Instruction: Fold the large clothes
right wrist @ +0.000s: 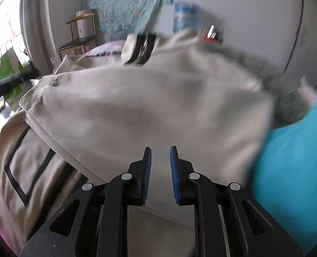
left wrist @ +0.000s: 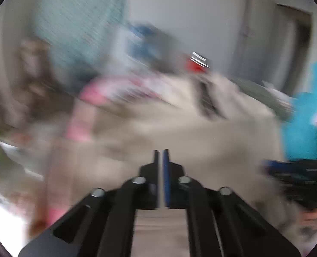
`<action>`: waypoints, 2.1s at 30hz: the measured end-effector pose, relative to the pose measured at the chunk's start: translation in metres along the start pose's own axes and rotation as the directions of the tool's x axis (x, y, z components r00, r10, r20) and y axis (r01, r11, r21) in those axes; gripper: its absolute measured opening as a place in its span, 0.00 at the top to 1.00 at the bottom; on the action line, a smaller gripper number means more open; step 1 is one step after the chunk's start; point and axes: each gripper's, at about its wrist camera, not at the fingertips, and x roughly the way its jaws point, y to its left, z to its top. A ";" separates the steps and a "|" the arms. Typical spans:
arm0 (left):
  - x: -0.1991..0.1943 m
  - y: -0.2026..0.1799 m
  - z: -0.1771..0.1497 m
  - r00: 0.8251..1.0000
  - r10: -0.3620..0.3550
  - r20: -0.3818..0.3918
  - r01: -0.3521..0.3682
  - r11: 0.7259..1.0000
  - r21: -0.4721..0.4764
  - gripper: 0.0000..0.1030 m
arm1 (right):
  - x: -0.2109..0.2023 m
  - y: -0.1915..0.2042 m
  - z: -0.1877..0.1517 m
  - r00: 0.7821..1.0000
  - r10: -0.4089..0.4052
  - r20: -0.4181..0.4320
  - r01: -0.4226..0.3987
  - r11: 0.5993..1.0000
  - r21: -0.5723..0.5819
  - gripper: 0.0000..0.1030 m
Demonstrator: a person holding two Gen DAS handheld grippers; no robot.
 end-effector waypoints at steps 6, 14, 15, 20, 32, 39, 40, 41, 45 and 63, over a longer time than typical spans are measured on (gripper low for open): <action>0.032 0.105 -0.036 0.992 -0.123 -0.013 0.103 0.883 -0.458 0.97 | -0.006 -0.041 -0.026 1.000 -0.013 -0.023 0.015 0.995 0.100 0.85; 0.021 0.056 -0.015 0.978 -0.208 0.018 0.195 0.881 -0.431 0.99 | -0.037 -0.002 -0.017 0.997 0.008 0.075 -0.008 1.000 -0.012 0.76; 0.027 0.046 -0.016 0.976 -0.216 -0.003 0.196 0.893 -0.405 0.99 | -0.031 0.000 -0.015 0.997 0.029 0.069 -0.029 1.000 -0.010 0.73; 0.051 0.062 -0.040 0.993 -0.121 -0.007 0.110 0.921 -0.374 0.97 | 0.006 -0.027 -0.035 0.991 0.134 0.014 -0.134 0.984 0.120 0.69; 0.036 0.000 -0.020 0.993 -0.110 -0.037 0.102 0.980 -0.173 0.98 | 0.002 -0.027 -0.043 0.993 0.114 0.021 -0.115 0.990 0.084 0.69; 0.025 0.092 -0.046 0.997 -0.010 0.077 0.054 0.802 -0.594 0.97 | -0.002 -0.028 -0.050 0.993 0.115 0.020 -0.117 0.991 0.072 0.69; 0.013 0.090 -0.045 0.986 0.148 0.070 -0.081 0.813 -0.576 0.97 | -0.002 -0.028 -0.050 0.993 0.115 0.021 -0.117 0.991 0.071 0.69; 0.010 0.089 -0.045 0.981 0.176 0.082 -0.099 0.817 -0.568 0.97 | -0.001 -0.027 -0.050 0.993 0.113 0.020 -0.114 0.991 0.070 0.69; 0.023 0.072 -0.051 0.972 0.225 0.066 -0.177 0.887 -0.426 0.97 | 0.007 -0.020 -0.044 0.994 0.105 0.020 -0.106 0.992 0.065 0.69; 0.029 0.077 -0.046 0.965 0.252 0.069 -0.207 0.900 -0.384 0.97 | 0.047 -0.043 -0.001 0.944 0.328 0.039 -0.322 0.888 0.329 0.80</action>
